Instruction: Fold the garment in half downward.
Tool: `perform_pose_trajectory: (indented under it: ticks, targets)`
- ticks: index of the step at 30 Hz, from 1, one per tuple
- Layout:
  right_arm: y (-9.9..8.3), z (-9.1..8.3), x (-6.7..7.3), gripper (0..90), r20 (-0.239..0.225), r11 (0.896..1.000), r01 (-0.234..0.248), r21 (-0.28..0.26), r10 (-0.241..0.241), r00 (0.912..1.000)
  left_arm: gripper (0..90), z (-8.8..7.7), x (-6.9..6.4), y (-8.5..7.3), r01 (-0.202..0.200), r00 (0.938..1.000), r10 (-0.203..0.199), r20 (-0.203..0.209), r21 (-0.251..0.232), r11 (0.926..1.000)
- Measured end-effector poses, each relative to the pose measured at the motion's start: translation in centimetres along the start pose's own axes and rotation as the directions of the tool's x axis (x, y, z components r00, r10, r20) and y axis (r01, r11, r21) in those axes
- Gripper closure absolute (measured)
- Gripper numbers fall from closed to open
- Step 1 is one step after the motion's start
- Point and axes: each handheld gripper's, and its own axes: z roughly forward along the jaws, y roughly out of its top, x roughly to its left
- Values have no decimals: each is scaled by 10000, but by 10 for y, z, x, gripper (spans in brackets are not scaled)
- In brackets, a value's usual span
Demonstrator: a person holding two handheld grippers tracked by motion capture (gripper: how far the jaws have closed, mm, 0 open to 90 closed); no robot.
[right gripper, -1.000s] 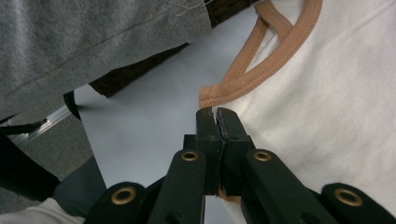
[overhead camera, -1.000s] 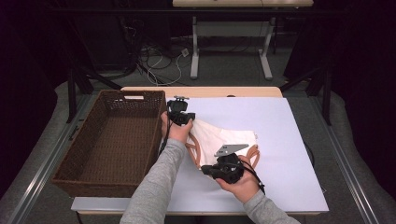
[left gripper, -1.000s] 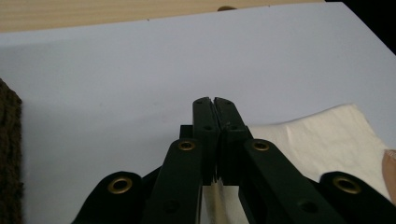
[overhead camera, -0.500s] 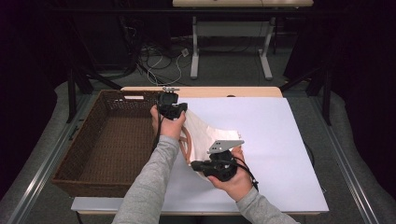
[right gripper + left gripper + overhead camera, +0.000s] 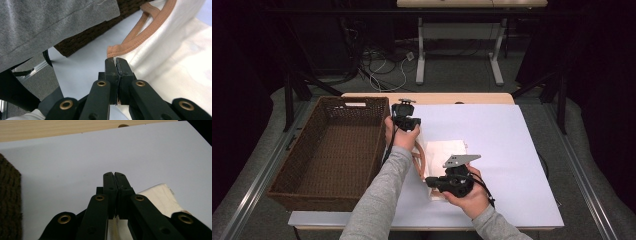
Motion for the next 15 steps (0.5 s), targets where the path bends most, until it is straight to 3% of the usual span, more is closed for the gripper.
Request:
perform_pose_trajectory:
  ticks: [7,15]
  targets:
    - [-5,-14,-10,886,43,9988,-415,-266,416,9991,885,13,-15,10,-236,9990,240,382,-100,9997]
    - [-11,-25,-18,886,222,9976,-570,-400,579,9981,885,35,-35,17,-673,9955,669,670,37,9977]
